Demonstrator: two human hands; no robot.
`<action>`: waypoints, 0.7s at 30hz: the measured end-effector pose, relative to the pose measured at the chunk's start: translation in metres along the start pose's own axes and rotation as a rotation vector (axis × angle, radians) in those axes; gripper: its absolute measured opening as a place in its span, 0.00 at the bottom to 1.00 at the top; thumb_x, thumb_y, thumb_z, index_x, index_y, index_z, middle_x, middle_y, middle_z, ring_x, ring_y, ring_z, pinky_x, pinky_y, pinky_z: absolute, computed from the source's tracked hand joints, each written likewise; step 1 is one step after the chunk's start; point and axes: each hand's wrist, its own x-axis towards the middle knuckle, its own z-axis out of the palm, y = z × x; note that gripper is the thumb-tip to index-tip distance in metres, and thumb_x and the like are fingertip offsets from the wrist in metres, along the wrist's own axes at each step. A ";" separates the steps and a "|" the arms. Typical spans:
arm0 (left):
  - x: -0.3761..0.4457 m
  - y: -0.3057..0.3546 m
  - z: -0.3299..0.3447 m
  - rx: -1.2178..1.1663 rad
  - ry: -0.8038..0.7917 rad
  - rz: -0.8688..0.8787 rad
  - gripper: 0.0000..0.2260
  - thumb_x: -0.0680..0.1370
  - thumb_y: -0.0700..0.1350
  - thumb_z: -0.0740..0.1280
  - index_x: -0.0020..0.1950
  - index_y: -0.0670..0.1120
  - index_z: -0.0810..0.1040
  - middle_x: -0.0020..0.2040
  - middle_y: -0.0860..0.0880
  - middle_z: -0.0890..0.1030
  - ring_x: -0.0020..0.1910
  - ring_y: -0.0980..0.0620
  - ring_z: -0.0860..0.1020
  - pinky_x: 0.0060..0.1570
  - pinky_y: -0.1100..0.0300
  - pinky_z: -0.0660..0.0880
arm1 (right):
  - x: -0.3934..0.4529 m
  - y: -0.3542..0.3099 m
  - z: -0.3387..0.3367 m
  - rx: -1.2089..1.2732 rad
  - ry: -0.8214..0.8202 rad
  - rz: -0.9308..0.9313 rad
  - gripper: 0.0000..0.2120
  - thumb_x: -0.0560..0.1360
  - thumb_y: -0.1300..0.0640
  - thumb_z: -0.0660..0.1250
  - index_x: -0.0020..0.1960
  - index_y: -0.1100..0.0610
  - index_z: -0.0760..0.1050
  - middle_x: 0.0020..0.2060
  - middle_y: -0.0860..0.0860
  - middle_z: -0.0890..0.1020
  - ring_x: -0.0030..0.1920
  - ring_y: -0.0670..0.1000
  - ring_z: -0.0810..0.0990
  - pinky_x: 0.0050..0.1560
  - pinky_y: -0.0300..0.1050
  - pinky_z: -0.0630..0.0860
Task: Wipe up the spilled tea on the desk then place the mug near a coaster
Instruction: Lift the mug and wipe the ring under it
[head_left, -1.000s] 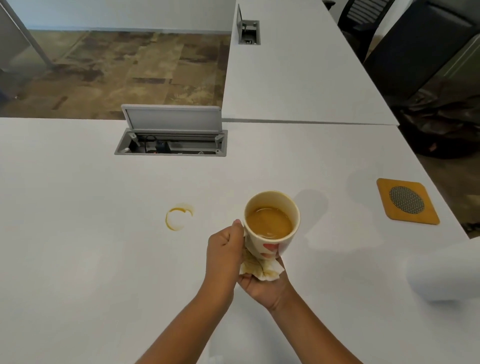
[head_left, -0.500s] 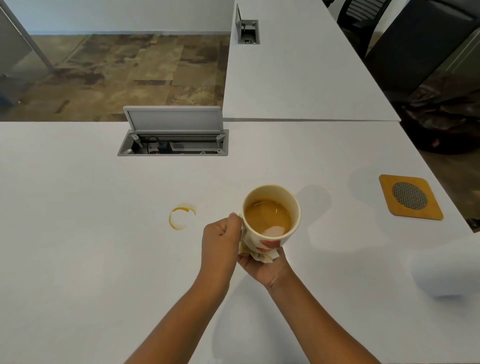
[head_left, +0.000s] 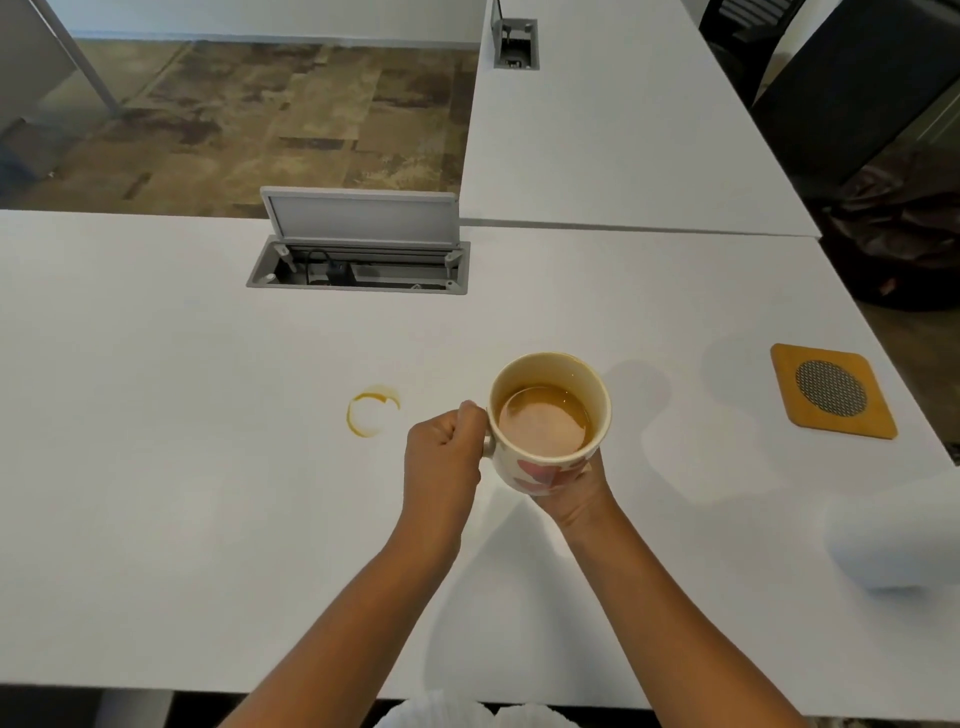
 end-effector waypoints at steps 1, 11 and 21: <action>0.001 0.000 0.000 -0.004 0.009 -0.001 0.24 0.76 0.42 0.57 0.18 0.50 0.61 0.20 0.56 0.60 0.31 0.49 0.61 0.29 0.60 0.59 | -0.001 -0.003 -0.003 0.002 0.021 -0.004 0.20 0.60 0.46 0.75 0.49 0.54 0.82 0.46 0.54 0.84 0.47 0.55 0.83 0.55 0.55 0.75; 0.007 0.009 0.010 -0.074 0.063 0.061 0.24 0.75 0.41 0.57 0.18 0.51 0.63 0.19 0.56 0.62 0.21 0.58 0.62 0.29 0.61 0.61 | -0.031 -0.026 -0.012 0.137 0.138 -0.036 0.12 0.69 0.54 0.64 0.49 0.56 0.82 0.52 0.55 0.81 0.55 0.53 0.79 0.55 0.48 0.77; 0.011 0.013 0.028 -0.133 0.087 0.118 0.20 0.74 0.45 0.57 0.21 0.51 0.62 0.22 0.55 0.63 0.25 0.58 0.61 0.29 0.59 0.61 | -0.049 -0.014 0.005 0.181 0.081 0.070 0.19 0.77 0.48 0.50 0.54 0.58 0.74 0.47 0.57 0.77 0.38 0.52 0.79 0.38 0.39 0.79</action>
